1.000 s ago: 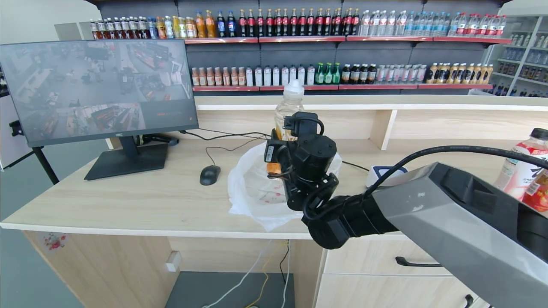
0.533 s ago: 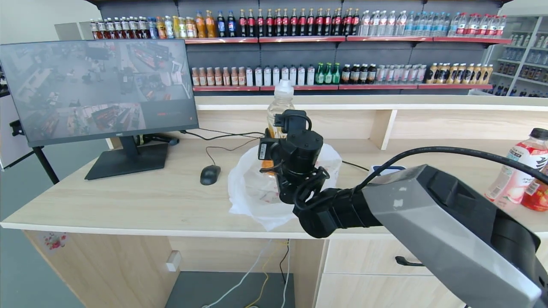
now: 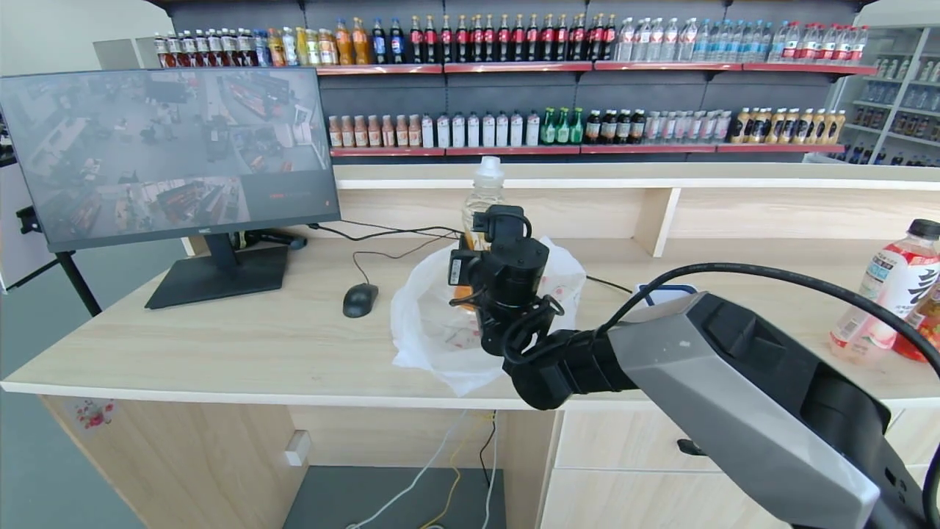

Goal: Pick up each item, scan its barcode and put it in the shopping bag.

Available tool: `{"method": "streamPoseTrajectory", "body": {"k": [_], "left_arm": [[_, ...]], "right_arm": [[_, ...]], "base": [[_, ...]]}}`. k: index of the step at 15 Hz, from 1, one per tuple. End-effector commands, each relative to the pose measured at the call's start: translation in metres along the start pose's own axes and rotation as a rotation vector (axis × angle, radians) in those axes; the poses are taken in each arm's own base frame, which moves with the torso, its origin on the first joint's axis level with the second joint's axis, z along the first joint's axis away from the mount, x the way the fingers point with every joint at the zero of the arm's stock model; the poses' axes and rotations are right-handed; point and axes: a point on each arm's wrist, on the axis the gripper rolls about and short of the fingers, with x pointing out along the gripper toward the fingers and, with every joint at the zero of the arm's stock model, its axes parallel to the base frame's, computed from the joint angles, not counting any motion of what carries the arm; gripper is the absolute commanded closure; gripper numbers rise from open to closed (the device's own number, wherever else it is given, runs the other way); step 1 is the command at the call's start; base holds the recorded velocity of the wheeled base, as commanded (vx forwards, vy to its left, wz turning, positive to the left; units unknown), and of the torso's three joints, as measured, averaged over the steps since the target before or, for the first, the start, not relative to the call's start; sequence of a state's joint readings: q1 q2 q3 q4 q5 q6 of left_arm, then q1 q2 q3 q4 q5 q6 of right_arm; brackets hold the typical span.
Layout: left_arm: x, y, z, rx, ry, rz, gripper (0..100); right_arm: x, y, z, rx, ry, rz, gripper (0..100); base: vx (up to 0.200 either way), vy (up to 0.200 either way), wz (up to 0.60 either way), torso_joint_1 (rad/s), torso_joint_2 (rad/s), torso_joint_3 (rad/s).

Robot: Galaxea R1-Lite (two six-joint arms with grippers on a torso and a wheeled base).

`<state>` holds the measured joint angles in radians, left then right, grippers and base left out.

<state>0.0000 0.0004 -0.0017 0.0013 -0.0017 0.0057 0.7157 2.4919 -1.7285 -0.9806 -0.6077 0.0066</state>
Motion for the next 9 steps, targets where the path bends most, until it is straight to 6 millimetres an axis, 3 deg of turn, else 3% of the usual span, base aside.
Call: {"method": "streamPoseTrajectory", "body": {"k": [1,9], "left_arm": [[0.0,0.0,0.0,0.0,0.0,-0.001,0],[0.0,0.0,0.0,0.0,0.0,0.0,0]], "right_arm": [[0.0,0.0,-0.006,-0.004,0.007,0.001,100],[-0.001,0.002,-0.022,-0.011,0.015,0.037,100]], "base": [[0.0,0.0,0.0,0.0,0.0,0.0],[0.0,0.0,0.0,0.0,0.0,0.0]]}}
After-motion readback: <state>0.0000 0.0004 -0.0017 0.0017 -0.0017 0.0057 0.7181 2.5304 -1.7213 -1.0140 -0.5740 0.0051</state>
